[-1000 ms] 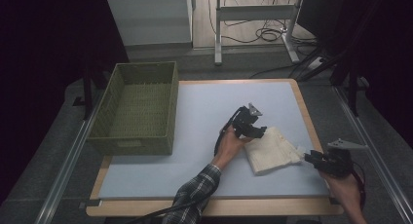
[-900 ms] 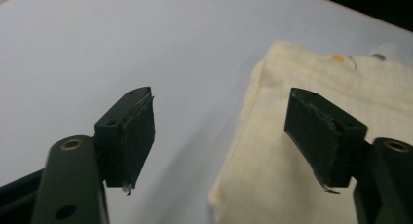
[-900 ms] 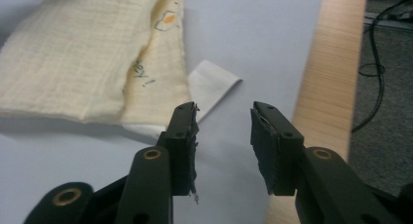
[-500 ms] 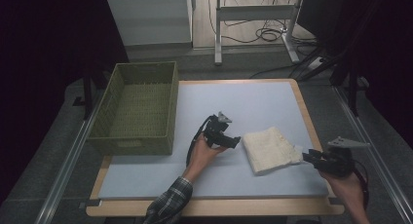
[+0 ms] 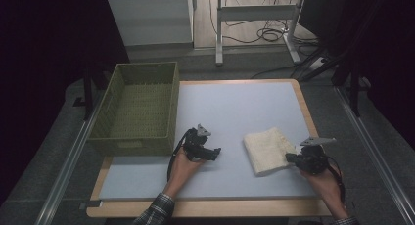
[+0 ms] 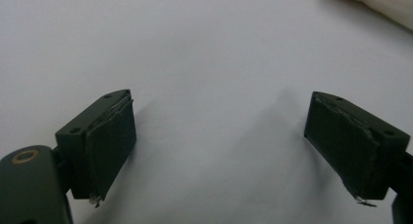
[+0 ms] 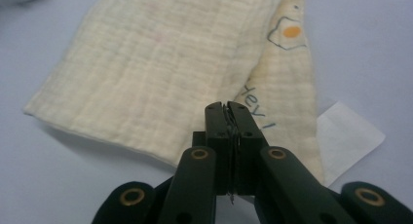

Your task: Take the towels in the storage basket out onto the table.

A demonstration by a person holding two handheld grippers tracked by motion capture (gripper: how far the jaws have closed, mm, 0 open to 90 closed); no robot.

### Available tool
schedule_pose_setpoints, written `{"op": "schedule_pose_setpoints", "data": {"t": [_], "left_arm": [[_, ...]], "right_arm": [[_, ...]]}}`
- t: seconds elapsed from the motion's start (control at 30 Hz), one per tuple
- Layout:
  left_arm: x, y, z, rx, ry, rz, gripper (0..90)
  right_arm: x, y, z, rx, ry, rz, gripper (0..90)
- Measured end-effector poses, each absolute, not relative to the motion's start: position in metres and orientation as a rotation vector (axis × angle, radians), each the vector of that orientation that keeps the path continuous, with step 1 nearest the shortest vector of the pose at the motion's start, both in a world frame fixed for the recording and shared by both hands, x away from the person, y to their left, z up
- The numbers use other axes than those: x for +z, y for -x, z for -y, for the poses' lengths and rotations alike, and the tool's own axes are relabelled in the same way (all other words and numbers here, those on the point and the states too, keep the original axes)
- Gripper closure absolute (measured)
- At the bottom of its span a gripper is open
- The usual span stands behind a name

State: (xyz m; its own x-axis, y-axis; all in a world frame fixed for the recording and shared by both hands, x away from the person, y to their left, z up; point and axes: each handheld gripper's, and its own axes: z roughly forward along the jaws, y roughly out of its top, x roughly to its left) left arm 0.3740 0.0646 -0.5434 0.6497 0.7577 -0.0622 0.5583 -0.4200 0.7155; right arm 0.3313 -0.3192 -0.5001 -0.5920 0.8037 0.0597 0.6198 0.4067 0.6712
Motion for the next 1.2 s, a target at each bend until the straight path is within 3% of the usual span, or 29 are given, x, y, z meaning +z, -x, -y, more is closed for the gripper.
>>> {"op": "schedule_pose_setpoints", "data": {"t": [0.33, 0.8, 0.97, 1.0, 1.03, 1.07, 1.17, 1.2], "left_arm": [[-0.544, -0.373, -0.062, 0.372, -2.15, -1.013, 11.3], [-0.545, -0.373, -0.062, 0.372, -2.148, -1.013, 11.3], [-0.545, -0.373, -0.062, 0.372, -2.147, -1.014, 11.3], [-0.545, -0.373, -0.062, 0.373, -2.147, -1.014, 11.3], [-0.545, -0.373, -0.062, 0.373, -2.147, -1.013, 11.3], [-0.545, -0.372, -0.062, 0.373, -2.146, -1.015, 11.4], [-0.545, -0.372, -0.062, 0.373, -2.145, -1.016, 11.3], [-0.545, -0.372, -0.062, 0.374, -2.145, -1.017, 11.4]], "right_arm": [[-0.454, -0.325, 0.331, 0.971, -1.174, -2.292, 88.4], [-0.502, -0.34, 0.348, 0.879, -1.287, -2.338, 87.3], [-0.508, -0.339, 0.347, 0.88, -1.282, -2.352, 74.7], [-0.509, -0.339, 0.346, 0.894, -1.289, -2.352, 67.2], [-0.509, -0.339, 0.346, 0.894, -1.289, -2.352, 67.2], [-0.508, -0.339, 0.342, 0.818, -1.274, -2.323, 57.7], [-0.509, -0.338, 0.341, 0.783, -1.257, -2.307, 57.4], [-0.509, -0.338, 0.343, 0.83, -1.291, -2.326, 67.0]]}}
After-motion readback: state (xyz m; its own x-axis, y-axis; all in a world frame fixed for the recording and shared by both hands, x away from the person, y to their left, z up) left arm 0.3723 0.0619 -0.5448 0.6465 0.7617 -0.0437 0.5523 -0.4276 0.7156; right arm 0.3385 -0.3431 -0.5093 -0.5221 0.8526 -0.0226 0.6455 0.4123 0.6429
